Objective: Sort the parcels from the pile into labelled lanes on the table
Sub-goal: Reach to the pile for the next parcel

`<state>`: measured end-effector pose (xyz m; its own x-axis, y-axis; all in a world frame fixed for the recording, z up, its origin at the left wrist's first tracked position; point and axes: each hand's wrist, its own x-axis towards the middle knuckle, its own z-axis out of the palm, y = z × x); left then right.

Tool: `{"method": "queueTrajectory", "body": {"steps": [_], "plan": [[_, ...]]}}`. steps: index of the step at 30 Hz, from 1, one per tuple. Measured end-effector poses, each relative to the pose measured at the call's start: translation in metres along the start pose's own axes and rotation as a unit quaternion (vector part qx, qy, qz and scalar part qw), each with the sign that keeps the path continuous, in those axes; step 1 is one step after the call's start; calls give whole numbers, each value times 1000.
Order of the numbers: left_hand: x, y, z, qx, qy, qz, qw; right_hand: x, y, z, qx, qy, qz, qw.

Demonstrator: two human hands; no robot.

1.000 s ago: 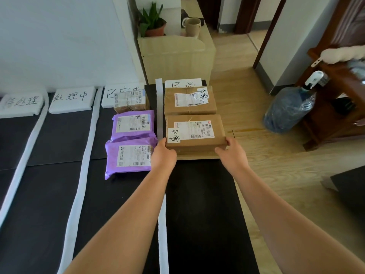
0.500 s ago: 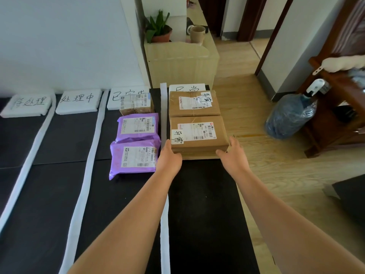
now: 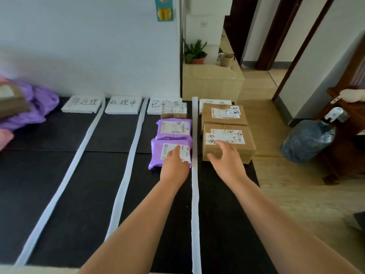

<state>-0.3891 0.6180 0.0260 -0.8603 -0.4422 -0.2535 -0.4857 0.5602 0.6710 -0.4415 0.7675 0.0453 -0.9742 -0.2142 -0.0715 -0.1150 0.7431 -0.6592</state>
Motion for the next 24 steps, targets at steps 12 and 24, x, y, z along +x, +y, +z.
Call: {"method": "queueTrajectory", "body": {"steps": [12,24], "plan": [[-97,-160,-156,-30,95,-80,992,-124,-151,133,-8,-60,-78,995],[-198,-345,-313,-35,194,-144,970,-229,-307,279,35,-166,-192,967]]}}
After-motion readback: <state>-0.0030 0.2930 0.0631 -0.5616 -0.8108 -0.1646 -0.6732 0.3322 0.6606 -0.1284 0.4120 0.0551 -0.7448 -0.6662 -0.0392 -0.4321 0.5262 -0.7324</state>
